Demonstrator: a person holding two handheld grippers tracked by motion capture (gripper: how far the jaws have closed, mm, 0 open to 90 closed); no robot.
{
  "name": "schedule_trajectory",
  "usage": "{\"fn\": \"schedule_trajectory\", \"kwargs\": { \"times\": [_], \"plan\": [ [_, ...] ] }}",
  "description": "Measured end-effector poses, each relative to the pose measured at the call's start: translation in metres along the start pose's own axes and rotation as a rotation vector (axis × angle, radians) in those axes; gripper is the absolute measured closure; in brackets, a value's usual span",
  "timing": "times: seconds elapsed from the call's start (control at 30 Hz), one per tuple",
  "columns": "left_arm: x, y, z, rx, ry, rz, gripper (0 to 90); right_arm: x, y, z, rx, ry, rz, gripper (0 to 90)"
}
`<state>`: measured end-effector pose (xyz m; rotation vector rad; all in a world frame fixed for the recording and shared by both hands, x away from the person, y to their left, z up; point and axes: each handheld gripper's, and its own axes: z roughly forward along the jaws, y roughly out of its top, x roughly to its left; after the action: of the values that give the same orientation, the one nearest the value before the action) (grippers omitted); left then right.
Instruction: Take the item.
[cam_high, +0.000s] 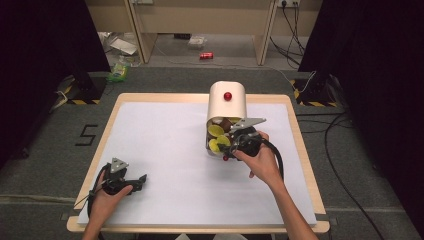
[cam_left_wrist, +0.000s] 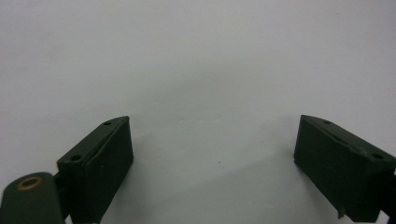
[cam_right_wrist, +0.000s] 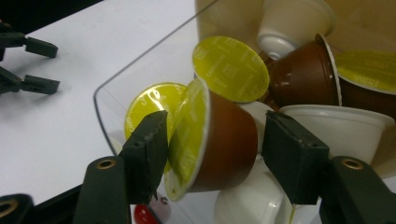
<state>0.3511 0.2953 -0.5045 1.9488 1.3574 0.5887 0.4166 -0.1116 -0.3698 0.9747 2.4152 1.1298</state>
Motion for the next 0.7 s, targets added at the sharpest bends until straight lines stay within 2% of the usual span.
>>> {"fn": "schedule_trajectory", "kwargs": {
  "times": [0.27,0.4,0.7],
  "plan": [
    [0.000,0.000,0.000,0.000,0.000,0.000,11.0,0.001,0.000,-0.002,-0.010,-0.009,-0.030,52.1],
    [0.000,0.000,0.000,0.000,0.000,0.000,10.9,0.003,0.001,-0.003,-0.023,-0.023,-0.050,53.4],
    [0.000,0.000,0.000,0.000,0.000,0.000,11.0,0.002,0.002,-0.012,-0.059,-0.031,-0.046,53.6]
  ]
}}
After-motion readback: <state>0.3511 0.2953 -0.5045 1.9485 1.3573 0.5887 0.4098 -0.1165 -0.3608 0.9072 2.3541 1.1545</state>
